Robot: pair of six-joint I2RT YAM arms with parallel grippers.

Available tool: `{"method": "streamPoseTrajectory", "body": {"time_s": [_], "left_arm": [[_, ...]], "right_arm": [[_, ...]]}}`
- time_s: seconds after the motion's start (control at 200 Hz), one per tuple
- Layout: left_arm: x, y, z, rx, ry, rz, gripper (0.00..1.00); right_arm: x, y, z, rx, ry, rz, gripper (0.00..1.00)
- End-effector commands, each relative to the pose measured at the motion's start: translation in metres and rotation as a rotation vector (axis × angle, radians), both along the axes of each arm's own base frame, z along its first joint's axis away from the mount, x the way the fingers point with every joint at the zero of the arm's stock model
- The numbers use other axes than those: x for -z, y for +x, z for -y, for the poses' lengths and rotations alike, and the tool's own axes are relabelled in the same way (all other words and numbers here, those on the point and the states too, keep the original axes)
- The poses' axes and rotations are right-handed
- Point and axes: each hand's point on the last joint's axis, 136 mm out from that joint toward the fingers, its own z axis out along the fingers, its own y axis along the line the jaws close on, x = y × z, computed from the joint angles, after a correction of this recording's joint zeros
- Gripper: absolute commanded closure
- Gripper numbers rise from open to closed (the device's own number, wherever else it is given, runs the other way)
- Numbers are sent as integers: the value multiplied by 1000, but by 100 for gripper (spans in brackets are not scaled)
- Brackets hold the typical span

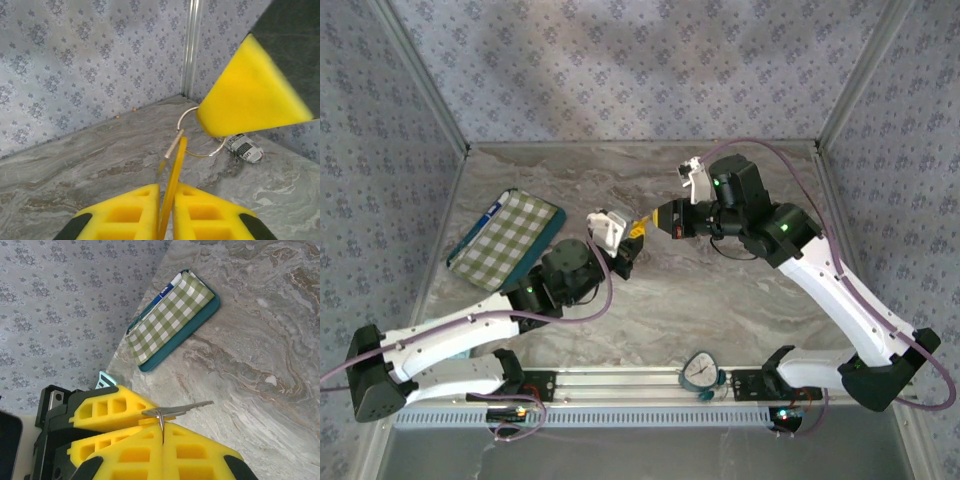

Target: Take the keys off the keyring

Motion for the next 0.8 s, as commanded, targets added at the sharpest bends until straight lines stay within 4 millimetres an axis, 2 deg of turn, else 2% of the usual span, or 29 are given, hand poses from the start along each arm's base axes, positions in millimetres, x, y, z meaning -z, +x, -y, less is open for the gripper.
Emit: {"method": "streamPoseTrajectory", "body": {"time_s": [0.0, 0.06, 0.22, 0.47, 0.535, 0.63, 0.705, 0.795], "left_arm": [[-5, -2, -7, 2, -13, 2, 93], [-6, -5, -6, 18, -7, -1, 100], [-7, -14, -1, 95, 1, -30, 100], [-7, -18, -2, 194, -31, -139, 100], [-8, -17, -3, 202, -29, -166, 100], [-6, -13, -6, 199, -3, -222, 100], [-4, -7, -10, 200, 8, -288, 100], [-3, 1, -15, 217, 1, -395, 100]], "right_arm": [[-7, -4, 5, 8, 26, -1, 99], [-6, -3, 5, 10, 25, -2, 99], [-2, -3, 5, 13, 19, -7, 98], [3, 1, 7, 22, 19, -16, 97], [5, 3, 10, 31, 16, -19, 89], [10, 8, 18, 57, 16, -20, 71], [13, 14, 27, 74, 21, -7, 65], [15, 22, 41, 98, 38, 22, 62]]}}
